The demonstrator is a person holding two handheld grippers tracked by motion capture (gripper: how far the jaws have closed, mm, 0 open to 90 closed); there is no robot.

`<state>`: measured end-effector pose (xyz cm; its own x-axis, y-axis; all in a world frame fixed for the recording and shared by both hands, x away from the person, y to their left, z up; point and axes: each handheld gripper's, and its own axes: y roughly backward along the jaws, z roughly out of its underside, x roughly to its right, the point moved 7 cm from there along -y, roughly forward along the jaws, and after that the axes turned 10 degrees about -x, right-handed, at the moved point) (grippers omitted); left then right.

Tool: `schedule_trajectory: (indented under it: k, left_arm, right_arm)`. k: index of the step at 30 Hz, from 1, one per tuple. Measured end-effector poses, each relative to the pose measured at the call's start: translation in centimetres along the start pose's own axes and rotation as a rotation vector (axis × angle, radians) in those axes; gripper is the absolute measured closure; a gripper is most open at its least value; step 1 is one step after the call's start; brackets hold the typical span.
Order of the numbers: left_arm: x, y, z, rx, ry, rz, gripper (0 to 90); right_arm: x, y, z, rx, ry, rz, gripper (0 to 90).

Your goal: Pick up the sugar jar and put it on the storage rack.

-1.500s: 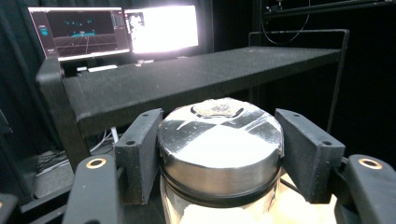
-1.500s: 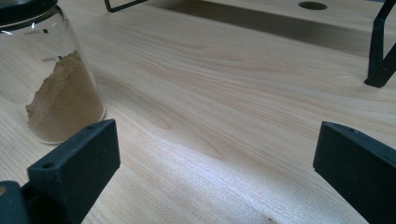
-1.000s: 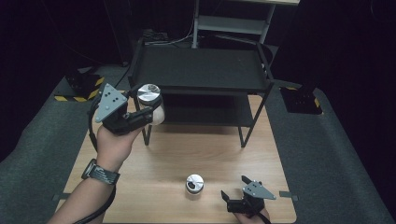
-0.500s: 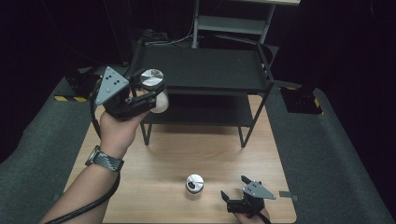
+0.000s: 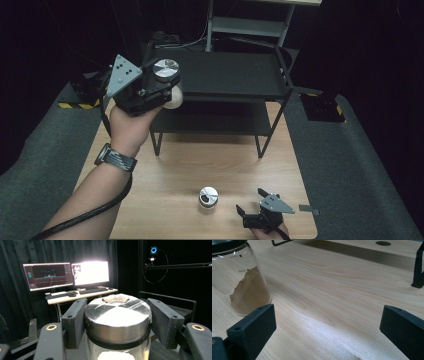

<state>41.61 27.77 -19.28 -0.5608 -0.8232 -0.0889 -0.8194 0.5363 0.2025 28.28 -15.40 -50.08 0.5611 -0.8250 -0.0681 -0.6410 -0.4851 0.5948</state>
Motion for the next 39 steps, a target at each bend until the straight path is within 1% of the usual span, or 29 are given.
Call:
schedule_trajectory:
  k: [2,4,7,8,11,13,18,19,22,23,25,26,29,32,37,39]
  left_arm:
    - [0.0,-0.4,-0.5,-0.001,-0.005,-0.008,34.8]
    - [-0.1,-0.5,-0.6,0.001,-0.005,-0.01,34.8]
    - [-0.2,-0.9,-1.1,0.006,0.001,-0.018,34.8]
    - [-0.3,-1.3,-1.3,0.009,0.011,-0.022,34.8]
    - [-0.4,-1.6,-1.5,0.009,0.013,-0.029,34.8]
    - [-0.4,-2.2,-1.8,0.005,0.003,-0.039,34.8]
    - [-0.3,-2.9,-2.0,0.005,0.002,-0.047,34.8]
    - [-0.2,-3.3,-2.0,0.004,0.002,-0.051,34.8]
    - [-0.4,-3.8,-2.1,0.001,0.015,-0.051,34.8]
    - [-0.3,-4.2,-2.3,-0.001,0.01,-0.063,34.8]
    - [-0.5,-4.7,-2.4,-0.004,0.004,-0.068,34.8]
    - [-0.5,-4.7,-2.4,-0.004,0.004,-0.068,34.8]
    - [-0.5,-5.4,-2.7,-0.015,0.004,-0.08,34.9]
    - [-0.5,-5.8,-2.8,-0.016,0.007,-0.083,34.8]
    - [-0.5,-6.9,-2.7,-0.032,0.009,-0.094,34.8]
    - [-0.6,-7.2,-2.6,-0.036,0.014,-0.09,34.8]
  right_arm:
    - [0.0,0.0,0.0,0.003,-0.001,0.001,0.3]
    - [0.0,0.0,0.0,0.003,0.0,0.002,0.3]
    - [0.0,0.0,0.0,0.002,0.002,0.001,0.3]
    - [0.0,0.0,0.0,0.002,0.002,0.0,0.3]
    - [0.0,0.0,0.0,0.001,0.003,0.0,0.3]
    - [-0.1,0.0,0.0,0.002,0.007,0.002,0.3]
    - [-0.1,0.0,0.0,0.002,0.01,0.001,0.3]
    - [-0.1,0.0,0.0,0.002,0.01,0.001,0.3]
    - [-0.1,0.0,0.0,0.003,0.01,0.002,0.3]
    - [-0.1,0.0,0.0,0.004,0.011,0.002,0.3]
    - [-0.1,0.0,0.1,0.005,0.011,0.003,0.2]
    - [-0.1,0.0,0.1,0.005,0.011,0.003,0.2]
    - [0.0,0.0,0.1,0.006,0.009,-0.001,0.3]
    - [0.0,0.0,0.1,0.006,0.007,-0.002,0.3]
    - [0.0,0.1,0.1,0.009,0.01,-0.002,0.3]
    - [0.0,0.1,0.1,0.011,0.01,-0.002,0.3]
